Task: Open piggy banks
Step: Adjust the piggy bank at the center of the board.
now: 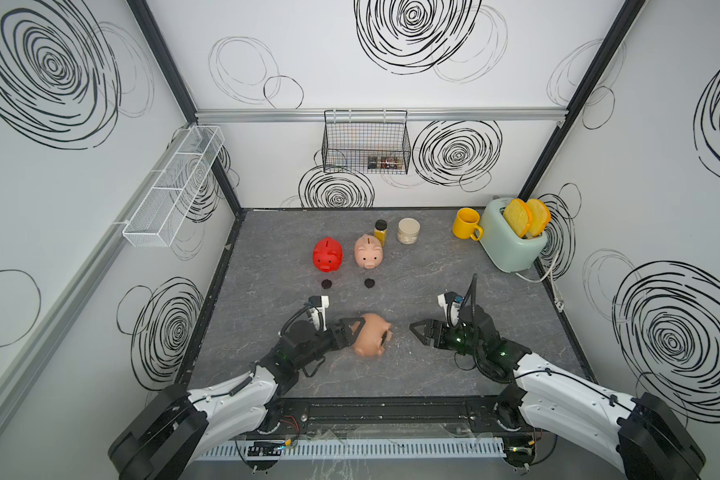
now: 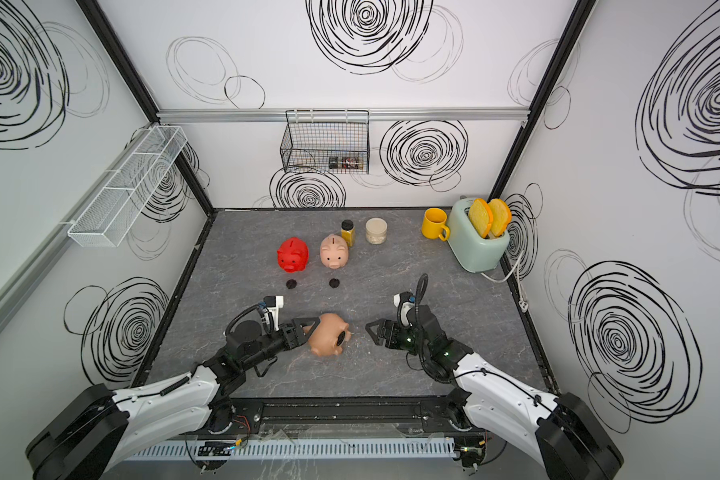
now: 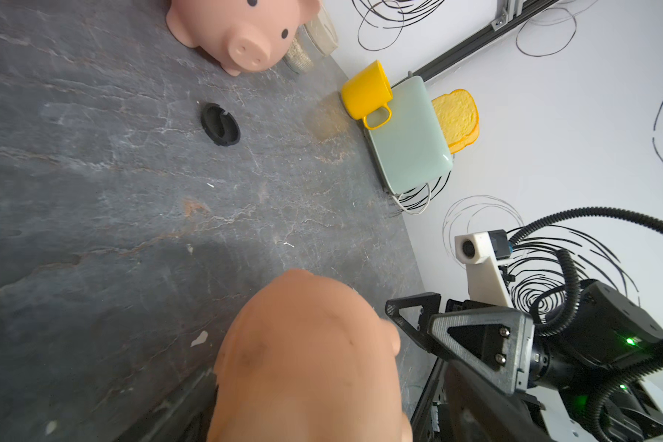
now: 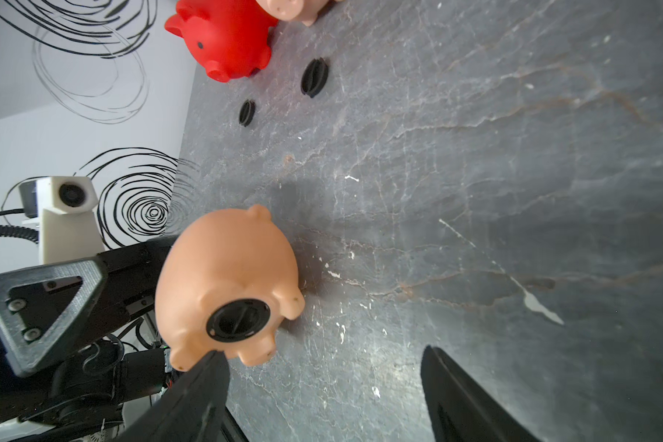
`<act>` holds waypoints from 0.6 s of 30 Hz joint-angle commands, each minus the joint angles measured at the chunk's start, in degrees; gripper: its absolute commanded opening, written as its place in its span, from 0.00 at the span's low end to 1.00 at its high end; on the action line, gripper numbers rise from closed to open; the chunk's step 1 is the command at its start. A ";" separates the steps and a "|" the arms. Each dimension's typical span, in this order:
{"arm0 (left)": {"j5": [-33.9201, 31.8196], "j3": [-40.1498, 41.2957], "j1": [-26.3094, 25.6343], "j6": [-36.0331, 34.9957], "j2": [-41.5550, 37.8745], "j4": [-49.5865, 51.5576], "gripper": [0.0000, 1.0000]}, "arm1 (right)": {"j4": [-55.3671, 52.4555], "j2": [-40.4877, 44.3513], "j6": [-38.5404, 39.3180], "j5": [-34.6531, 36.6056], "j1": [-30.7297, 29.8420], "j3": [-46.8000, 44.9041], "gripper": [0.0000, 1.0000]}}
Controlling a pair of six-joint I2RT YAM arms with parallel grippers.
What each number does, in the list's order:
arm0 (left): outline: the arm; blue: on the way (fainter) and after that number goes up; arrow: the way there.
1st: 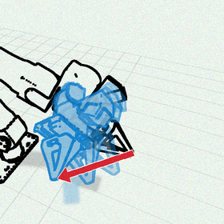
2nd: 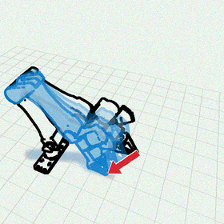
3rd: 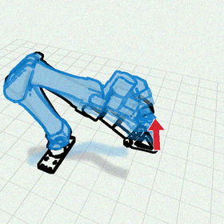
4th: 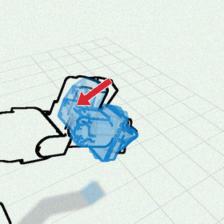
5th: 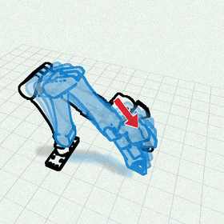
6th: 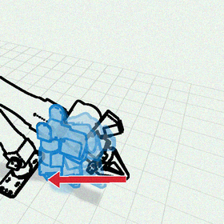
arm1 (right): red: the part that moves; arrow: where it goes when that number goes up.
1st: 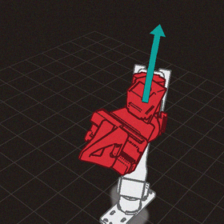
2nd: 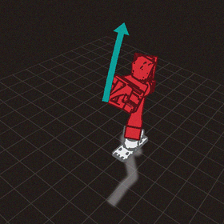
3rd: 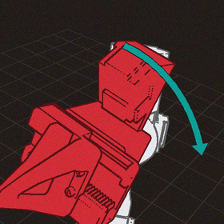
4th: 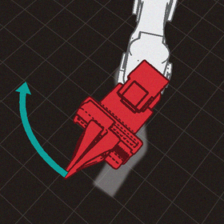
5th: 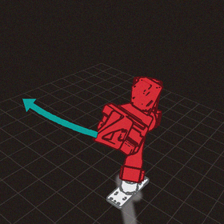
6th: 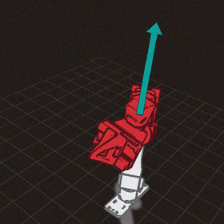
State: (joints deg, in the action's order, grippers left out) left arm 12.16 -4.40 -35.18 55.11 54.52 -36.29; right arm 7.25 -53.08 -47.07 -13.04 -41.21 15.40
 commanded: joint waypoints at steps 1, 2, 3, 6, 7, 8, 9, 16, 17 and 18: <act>-1.46 -2.47 1.31 -3.89 -1.62 7.10 0.96 | -3.54 -1.93 1.83 5.30 -3.80 3.93 0.78; -1.62 -3.00 1.58 -4.35 -1.77 8.14 0.96 | -4.05 -2.96 2.05 6.56 -5.02 4.49 0.77; -1.79 -3.36 1.84 -4.63 -1.79 8.55 0.96 | -4.10 -3.87 2.06 7.30 -6.03 4.80 0.76; -1.52 -4.74 2.30 -5.84 -0.90 9.21 0.96 | -1.95 -7.60 1.80 7.42 -8.16 5.41 0.70; -1.53 -5.36 2.31 -6.34 -0.31 9.54 0.96 | -0.86 -9.04 1.76 7.06 -8.92 5.82 0.68; -1.45 -6.13 2.34 -6.88 0.33 9.86 0.96 | -0.31 -10.75 1.64 6.97 -9.61 6.56 0.66; -1.47 -6.80 2.39 -7.30 1.07 10.34 0.96 | -0.42 -12.26 1.40 7.01 -10.06 7.61 0.64; -0.23 -10.31 2.05 -9.60 5.90 10.74 0.96 | 0.43 -22.43 -1.21 4.92 -10.65 12.51 0.44; 0.09 -10.64 2.01 -10.06 6.36 10.72 0.96 | 1.31 -23.03 -1.80 4.67 -10.63 12.41 0.43; 0.19 -10.86 1.96 -10.46 6.77 10.81 0.96 | 1.95 -23.41 -2.20 4.52 -10.61 12.29 0.42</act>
State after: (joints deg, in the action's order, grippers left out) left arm 11.66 -13.32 -33.26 47.03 60.34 -25.26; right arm 7.38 -75.37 -47.37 -8.16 -51.55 27.24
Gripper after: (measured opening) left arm 0.960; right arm 0.427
